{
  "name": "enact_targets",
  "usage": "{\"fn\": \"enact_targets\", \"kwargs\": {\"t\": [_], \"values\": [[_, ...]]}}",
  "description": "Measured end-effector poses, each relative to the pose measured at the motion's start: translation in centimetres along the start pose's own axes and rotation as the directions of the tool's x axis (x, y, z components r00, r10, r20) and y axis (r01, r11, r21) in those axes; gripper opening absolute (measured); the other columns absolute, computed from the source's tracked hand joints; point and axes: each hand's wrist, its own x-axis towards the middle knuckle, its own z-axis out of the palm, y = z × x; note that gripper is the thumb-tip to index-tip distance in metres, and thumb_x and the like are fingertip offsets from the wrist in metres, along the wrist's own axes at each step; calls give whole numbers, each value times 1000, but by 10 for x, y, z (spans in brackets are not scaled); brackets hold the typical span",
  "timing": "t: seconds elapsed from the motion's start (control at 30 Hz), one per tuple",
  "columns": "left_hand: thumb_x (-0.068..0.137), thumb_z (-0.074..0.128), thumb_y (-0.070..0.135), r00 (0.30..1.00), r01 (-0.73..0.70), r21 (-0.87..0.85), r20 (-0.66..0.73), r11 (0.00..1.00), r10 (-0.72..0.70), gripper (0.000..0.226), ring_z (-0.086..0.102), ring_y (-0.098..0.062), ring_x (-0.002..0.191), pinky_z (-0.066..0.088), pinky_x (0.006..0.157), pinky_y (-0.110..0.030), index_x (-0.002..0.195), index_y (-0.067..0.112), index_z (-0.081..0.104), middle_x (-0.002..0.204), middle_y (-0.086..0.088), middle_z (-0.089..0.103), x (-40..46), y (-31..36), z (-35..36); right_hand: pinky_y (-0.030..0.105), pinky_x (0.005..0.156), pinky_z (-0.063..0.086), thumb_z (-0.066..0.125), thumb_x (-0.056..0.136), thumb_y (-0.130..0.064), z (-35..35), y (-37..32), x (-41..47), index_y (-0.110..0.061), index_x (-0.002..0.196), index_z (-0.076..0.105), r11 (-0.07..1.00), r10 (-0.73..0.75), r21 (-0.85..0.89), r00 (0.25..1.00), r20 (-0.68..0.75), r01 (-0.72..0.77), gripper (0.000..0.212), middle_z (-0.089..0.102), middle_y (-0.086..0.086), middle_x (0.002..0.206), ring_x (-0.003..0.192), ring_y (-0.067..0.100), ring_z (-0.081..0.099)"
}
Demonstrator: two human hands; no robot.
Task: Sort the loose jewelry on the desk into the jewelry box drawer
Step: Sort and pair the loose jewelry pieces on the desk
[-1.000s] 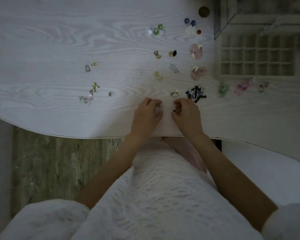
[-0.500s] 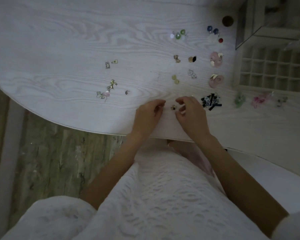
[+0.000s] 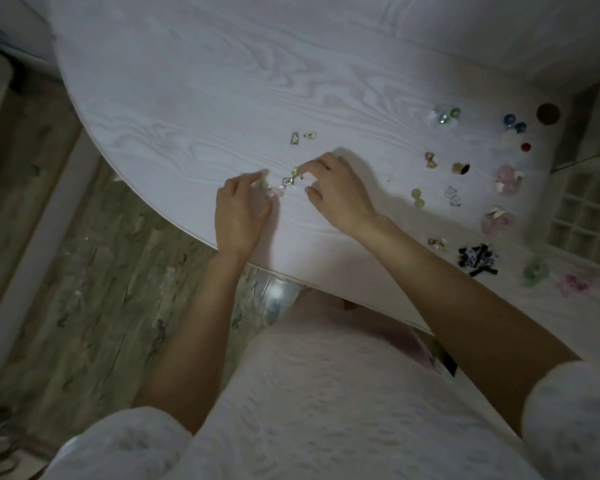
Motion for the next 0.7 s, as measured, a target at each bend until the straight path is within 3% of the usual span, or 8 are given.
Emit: {"fn": "enact_targets", "kwargs": {"t": [0.17,0.27,0.4,0.5,0.6,0.7], "values": [[81,66,20,1000,15,-28,24,999,-15,25,50,-25,107,35,87,-18,106,20,67,115,-5,58,7,-4,11,43,83,47,56,87,-5,15,-5,25,-7,100,65,999,-37,-22,997,65,39,16,51,16,111,102,32,48],[79,66,16,999,36,-57,25,998,-34,24,52,-20,104,34,83,-15,102,20,68,111,-3,58,6,-9,12,34,82,47,56,87,-3,14,4,16,-5,95,66,1000,-17,-24,999,40,18,12,52,15,109,98,29,51],[78,70,17,999,51,-142,16,989,-50,18,58,-16,89,45,79,-22,96,22,69,99,0,58,5,-12,8,30,81,50,57,87,-3,6,14,5,-2,99,65,997,60,39,998,10,-60,14,55,12,110,90,24,59],[79,71,23,998,57,-209,19,976,-54,15,57,-10,80,47,75,-17,94,22,69,96,4,56,5,-12,3,26,85,48,56,89,-6,0,14,3,-2,105,64,995,89,41,996,-19,-88,18,55,13,114,97,24,58],[80,69,15,998,67,-231,19,971,-65,16,56,-4,81,43,76,-6,94,21,69,97,6,57,4,-16,1,24,85,42,57,87,-7,1,5,6,-6,106,65,998,10,-55,999,-50,-13,20,55,12,116,109,25,47],[80,65,6,998,66,-200,32,978,-60,20,56,-8,83,39,74,-5,95,18,70,98,0,60,4,-18,0,31,87,45,64,81,-7,11,-12,13,-8,99,67,989,-125,-84,992,-14,123,19,58,12,107,105,28,49]]}}
